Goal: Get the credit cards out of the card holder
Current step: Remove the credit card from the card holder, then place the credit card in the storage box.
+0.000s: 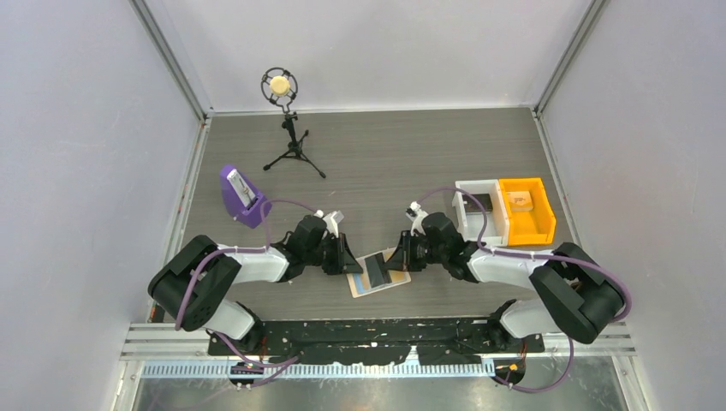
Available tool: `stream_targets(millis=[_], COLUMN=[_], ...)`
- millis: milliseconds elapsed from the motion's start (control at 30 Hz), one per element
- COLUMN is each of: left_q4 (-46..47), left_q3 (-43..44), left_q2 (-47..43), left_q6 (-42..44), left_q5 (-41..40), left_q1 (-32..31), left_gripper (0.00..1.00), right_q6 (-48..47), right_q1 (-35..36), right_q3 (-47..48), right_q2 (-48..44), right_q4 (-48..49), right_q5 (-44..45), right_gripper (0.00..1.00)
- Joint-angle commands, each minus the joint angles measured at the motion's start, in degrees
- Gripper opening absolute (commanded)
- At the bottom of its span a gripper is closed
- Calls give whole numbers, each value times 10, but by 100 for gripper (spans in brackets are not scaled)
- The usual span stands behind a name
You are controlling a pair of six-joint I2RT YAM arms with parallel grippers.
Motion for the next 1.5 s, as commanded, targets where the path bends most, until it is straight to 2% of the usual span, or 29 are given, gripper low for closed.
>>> stream_targets(millis=[0,167,233,367,533,600,733,867,1033,1233,1467], left_q4=[-47,-60,-70,-106,-177,-237,-282,-269,-284,-260,-205], left_q3=[3,12,20,45,89,115,154,160,174,162,140], left_q2=[3,-12,-30,-90,-173,-198,-232,-256,-262,-254,-253], left_q6=[29,29,23,12,4,4,-6,-49,-76,-110,-154], left_q5=[-32,-24,-14,-4,-25,-42,-58,-61,-61,-49,-44], left_q1=[-2,-2,-2,-2,-1,-2,-1,-1,-1,-1,3], left_gripper=[11,13,17,35,48,53,62,71,76,79,79], right_q6=[-15,-30,-45,-82,-140,-172,-252,-356,-452,-501,-551], right_q1=[-9,-12,-12,-12,-10,-5,33,123,203,262,317], right_q3=[-3,5,14,37,62,74,92,84,58,49,77], right_q2=[-33,-60,-77,-128,-179,-199,-244,-284,-325,-331,-279], right_q4=[-14,-44,-69,-125,-178,-192,-200,-178,-114,-98,-122], right_q5=[0,5,16,48,75,94,168,265,342,420,477], right_gripper=[5,5,5,5,5,5,5,5,5,5,5])
